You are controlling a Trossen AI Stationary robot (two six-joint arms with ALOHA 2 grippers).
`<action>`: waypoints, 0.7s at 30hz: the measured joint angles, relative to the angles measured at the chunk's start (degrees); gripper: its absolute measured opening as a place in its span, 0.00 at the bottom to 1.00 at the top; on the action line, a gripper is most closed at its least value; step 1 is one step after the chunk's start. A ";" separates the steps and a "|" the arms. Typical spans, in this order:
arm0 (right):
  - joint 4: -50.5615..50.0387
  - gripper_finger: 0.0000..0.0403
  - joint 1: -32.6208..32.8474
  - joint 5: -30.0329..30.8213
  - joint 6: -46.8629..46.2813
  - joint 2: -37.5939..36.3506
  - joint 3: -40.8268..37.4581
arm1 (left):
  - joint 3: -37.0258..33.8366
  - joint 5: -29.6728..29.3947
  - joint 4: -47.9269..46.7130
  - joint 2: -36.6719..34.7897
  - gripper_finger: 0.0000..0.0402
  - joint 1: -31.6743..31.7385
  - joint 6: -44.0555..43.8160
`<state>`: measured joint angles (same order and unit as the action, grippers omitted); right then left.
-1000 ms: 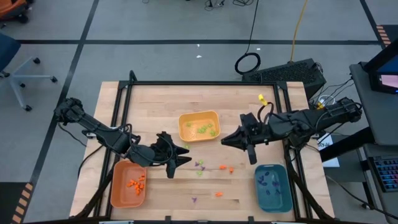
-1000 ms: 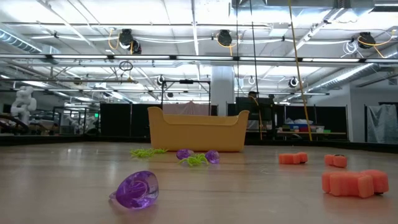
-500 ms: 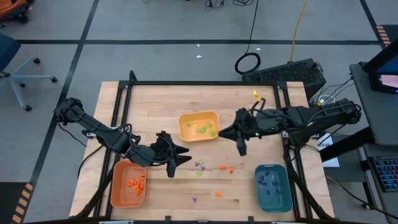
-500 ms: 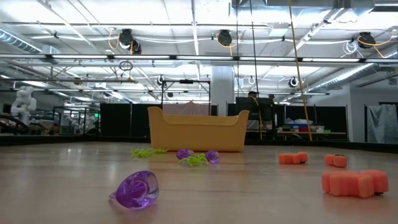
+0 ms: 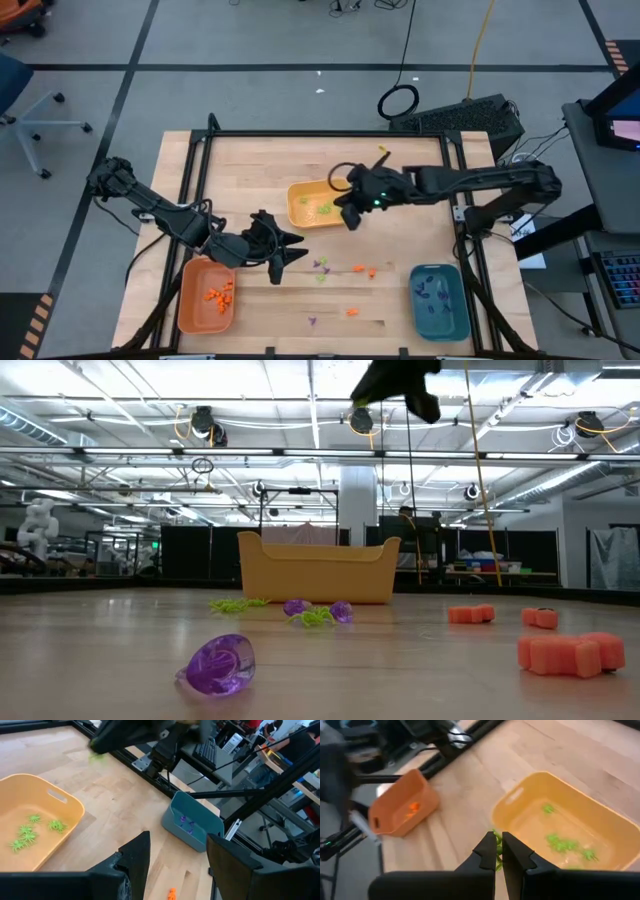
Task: Sort Halloween decoration
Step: Put the green spider toy into the yellow bin
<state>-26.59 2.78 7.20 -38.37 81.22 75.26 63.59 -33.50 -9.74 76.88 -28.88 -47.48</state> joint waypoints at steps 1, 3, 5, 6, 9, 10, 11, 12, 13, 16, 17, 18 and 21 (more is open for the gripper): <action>0.20 0.00 -0.68 -0.02 -0.26 0.71 0.00 | 0.00 0.00 0.04 0.00 0.48 0.00 -0.02; 0.06 0.00 -1.80 -0.03 -1.21 2.15 0.00 | 0.00 0.16 0.09 -0.02 0.48 0.00 -0.04; 0.06 0.00 -2.83 -0.36 -1.87 3.41 0.00 | 0.00 1.48 0.11 0.00 0.48 0.00 -0.06; 0.11 0.00 -3.34 -1.12 -1.92 4.18 0.00 | 0.00 2.37 0.09 0.00 0.48 0.00 -0.08; -0.06 0.00 -4.78 -2.40 -1.95 6.64 0.00 | 0.00 4.29 0.04 0.00 0.48 0.00 -0.11; -0.05 0.00 -5.26 -2.77 -1.95 7.44 0.00 | 0.00 4.59 -0.01 0.00 0.48 0.00 -0.11; -0.03 0.00 -5.72 -2.83 -1.93 8.49 0.00 | 0.00 4.62 -0.10 0.00 0.48 0.00 -0.11; 0.16 0.00 -6.20 -2.89 -1.86 9.50 0.00 | 0.00 4.70 -0.26 0.00 0.48 0.00 -0.11; 0.09 0.00 -6.64 -2.88 -1.65 10.46 0.00 | 0.00 4.74 -0.26 0.00 0.48 0.00 -0.09; -0.08 0.00 -7.79 -2.90 -1.64 13.59 0.00 | 0.00 4.76 -0.24 0.00 0.48 0.00 -0.11; -0.08 0.00 -8.17 -2.91 -1.79 14.60 0.00 | 0.00 4.76 -0.26 0.00 0.48 0.00 -0.11; -0.06 0.00 -8.54 -2.95 -2.23 15.49 0.00 | 0.00 4.79 -0.26 0.00 0.48 0.00 -0.10; -0.03 0.00 -9.56 -2.99 -4.06 17.87 0.00 | 0.00 4.79 -0.26 0.00 0.48 -0.09 0.01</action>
<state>-26.61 -6.78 4.21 -42.43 99.08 75.26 63.59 -28.71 -10.00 76.88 -28.97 -47.48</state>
